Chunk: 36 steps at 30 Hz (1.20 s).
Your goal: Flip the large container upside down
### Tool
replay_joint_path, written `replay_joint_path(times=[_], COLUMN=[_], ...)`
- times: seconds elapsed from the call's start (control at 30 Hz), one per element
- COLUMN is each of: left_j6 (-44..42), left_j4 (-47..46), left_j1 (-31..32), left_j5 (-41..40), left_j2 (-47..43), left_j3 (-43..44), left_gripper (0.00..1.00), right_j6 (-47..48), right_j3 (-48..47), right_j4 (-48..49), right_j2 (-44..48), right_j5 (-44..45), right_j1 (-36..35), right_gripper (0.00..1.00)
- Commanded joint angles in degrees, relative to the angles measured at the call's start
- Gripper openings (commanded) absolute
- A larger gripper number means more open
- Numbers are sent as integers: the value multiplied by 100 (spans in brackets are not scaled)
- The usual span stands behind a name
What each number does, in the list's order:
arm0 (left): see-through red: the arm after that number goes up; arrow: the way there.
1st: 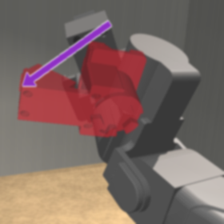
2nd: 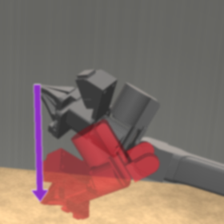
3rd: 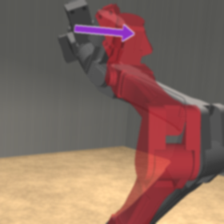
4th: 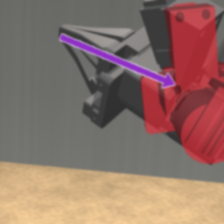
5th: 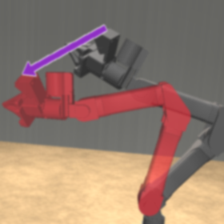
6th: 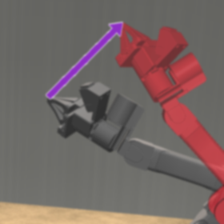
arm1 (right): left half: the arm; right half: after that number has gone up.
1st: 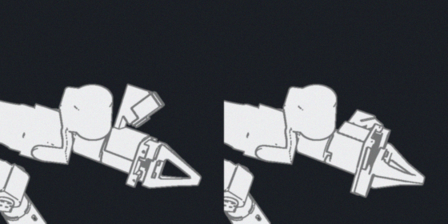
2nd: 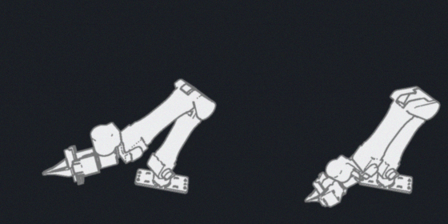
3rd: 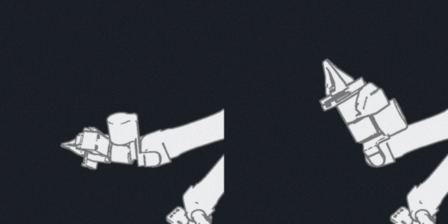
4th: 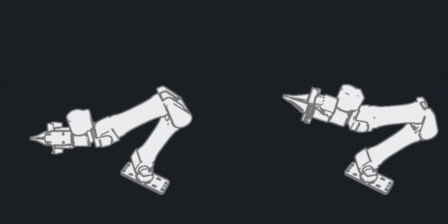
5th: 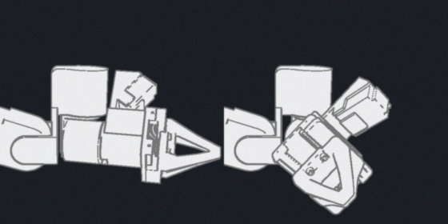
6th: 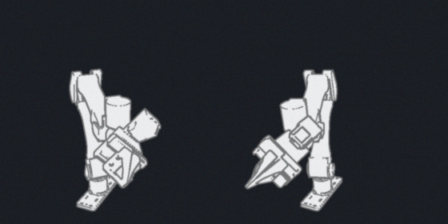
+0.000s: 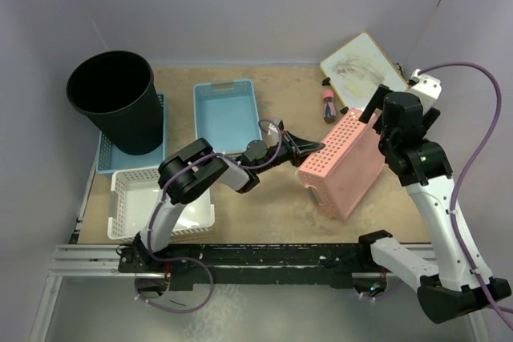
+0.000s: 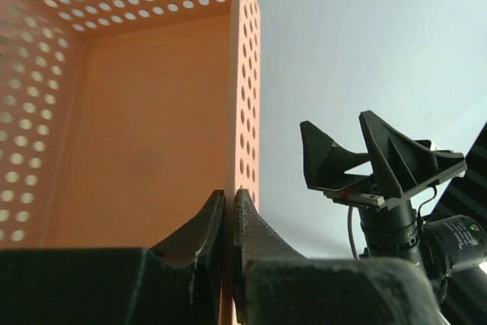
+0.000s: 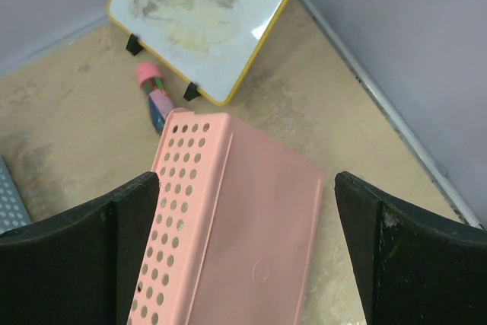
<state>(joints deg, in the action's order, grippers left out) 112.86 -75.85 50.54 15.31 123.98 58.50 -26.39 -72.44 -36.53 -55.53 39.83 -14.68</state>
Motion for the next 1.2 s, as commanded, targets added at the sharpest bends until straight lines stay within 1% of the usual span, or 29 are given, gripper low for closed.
replay_joint_path(times=[0.0,0.07,0.17,0.23,0.3,0.37,0.47,0.53,0.63,0.73,0.87,0.93,1.03,1.17], left_j6=[-235,-499,-1137,-1810,-2688,-3556,-4378,-4866,-5550,-6215,-6716,-6915,-7143,-7344], left_j4=[-257,87,909,1971,3195,4487,5742,6529,7748,8846,9380,9580,9659,9775], left_j1=[-147,-219,-288,-291,-291,-270,-275,-274,-273,-222,-170,-143,-141,-141], left_j5=[214,313,490,566,488,176,-172,-516,-906,-1598,-2236,-2567,-2765,-2958], left_j2=[182,177,77,-95,-327,-567,-767,-836,-826,-894,-1214,-1418,-1747,-2176], left_j3=[-182,-213,-60,134,456,734,1077,1348,1849,2290,2417,2417,2326,2263], left_gripper=[6,14,24,31,43,55,63,68,72,76,78,80,81,81], right_j6=[-42,262,286,233,149,180,191,104,71,11,-186,-241,-298,-323], right_j3=[437,744,811,727,611,623,703,715,851,829,776,942,1174,1259], right_j4=[363,745,808,691,628,698,746,736,925,818,465,576,720,815], right_j2=[-2,41,-113,-281,-408,-441,-424,-401,-266,-284,-213,33,299,149], right_j5=[-706,-917,-1106,-1402,-1604,-1716,-2037,-2013,-2010,-2005,-2102,-2211,-2441,-2769], right_j1=[-9,-10,-9,-9,-9,-9,-13,-9,-9,-9,-7,-9,-9,-9], right_gripper=[100,100,100,100,100,100,100,100,100,100,100,100,100,100])
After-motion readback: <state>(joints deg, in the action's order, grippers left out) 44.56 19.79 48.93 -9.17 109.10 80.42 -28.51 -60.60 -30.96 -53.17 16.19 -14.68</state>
